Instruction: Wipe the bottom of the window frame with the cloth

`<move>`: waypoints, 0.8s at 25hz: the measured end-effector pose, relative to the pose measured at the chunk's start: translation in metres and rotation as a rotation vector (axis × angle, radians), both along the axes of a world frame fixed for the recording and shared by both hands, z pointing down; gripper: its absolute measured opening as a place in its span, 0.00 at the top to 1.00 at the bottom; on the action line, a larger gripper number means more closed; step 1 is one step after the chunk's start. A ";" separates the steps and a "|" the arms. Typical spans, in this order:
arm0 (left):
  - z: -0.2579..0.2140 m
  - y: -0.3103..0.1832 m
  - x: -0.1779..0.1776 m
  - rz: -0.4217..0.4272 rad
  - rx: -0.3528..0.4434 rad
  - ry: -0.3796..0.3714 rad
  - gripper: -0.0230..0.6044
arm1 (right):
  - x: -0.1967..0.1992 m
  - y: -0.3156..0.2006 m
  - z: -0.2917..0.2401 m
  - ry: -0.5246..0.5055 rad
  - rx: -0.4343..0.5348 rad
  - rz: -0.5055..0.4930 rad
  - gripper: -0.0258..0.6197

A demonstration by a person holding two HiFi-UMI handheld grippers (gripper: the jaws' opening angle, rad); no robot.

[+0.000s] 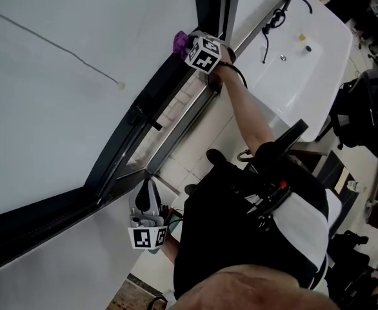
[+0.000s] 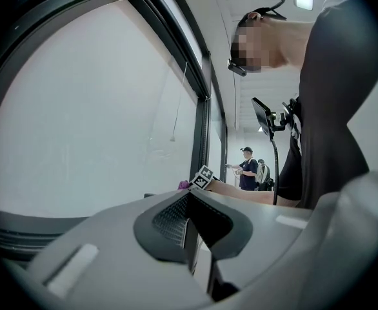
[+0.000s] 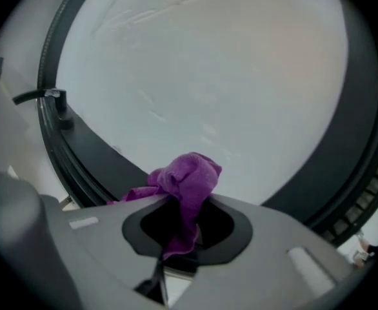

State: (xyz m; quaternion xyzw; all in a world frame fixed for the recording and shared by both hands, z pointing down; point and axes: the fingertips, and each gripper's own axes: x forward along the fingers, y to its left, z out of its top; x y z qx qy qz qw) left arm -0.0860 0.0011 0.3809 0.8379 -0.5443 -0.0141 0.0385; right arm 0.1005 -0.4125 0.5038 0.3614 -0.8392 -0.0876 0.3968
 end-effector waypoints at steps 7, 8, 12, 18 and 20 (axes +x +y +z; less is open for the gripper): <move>-0.001 -0.001 0.002 0.010 0.006 -0.002 0.96 | 0.067 -0.060 0.010 0.364 0.184 0.300 0.86; -0.001 -0.001 0.002 0.014 0.008 0.000 0.96 | 0.067 -0.062 0.011 0.391 0.209 0.309 0.86; -0.006 0.003 0.005 0.023 0.033 0.007 0.96 | 0.074 -0.056 0.008 0.411 0.211 0.338 0.86; -0.007 0.009 0.000 0.034 0.037 0.025 0.96 | 0.124 0.064 -0.019 0.263 0.182 0.423 0.86; -0.007 0.007 -0.001 0.046 0.043 0.033 0.96 | 0.096 0.111 -0.039 -0.028 0.149 0.310 0.86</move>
